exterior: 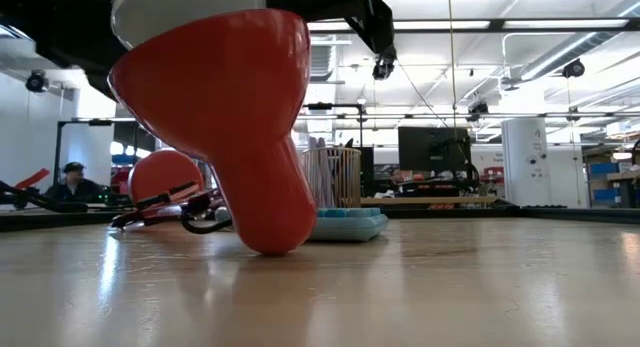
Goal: Screw lightbulb
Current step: Insert the lightbulb into the red desk lamp
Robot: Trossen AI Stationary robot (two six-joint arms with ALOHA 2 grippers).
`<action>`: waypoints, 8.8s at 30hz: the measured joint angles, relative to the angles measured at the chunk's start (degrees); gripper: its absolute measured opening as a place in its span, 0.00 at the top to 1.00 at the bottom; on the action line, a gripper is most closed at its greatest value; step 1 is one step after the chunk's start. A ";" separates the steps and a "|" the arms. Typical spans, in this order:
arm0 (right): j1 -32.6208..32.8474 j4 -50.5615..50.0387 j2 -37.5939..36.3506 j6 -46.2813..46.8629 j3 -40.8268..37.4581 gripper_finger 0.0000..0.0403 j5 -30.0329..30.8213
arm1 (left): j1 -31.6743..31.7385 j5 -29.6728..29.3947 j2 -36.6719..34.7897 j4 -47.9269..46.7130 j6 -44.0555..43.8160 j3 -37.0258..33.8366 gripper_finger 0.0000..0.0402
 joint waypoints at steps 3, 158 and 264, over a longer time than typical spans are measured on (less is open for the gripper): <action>0.00 0.00 0.00 -0.16 0.00 1.00 0.14 | -2.17 0.23 -3.39 -5.65 -3.35 -0.11 1.00; 4.76 -10.83 -7.28 -2.94 0.09 1.00 -2.21 | -16.59 7.83 13.17 -11.55 -22.63 3.54 1.00; 5.20 0.35 0.81 -3.17 -0.42 1.00 16.64 | -5.06 1.95 20.86 30.94 8.78 3.20 1.00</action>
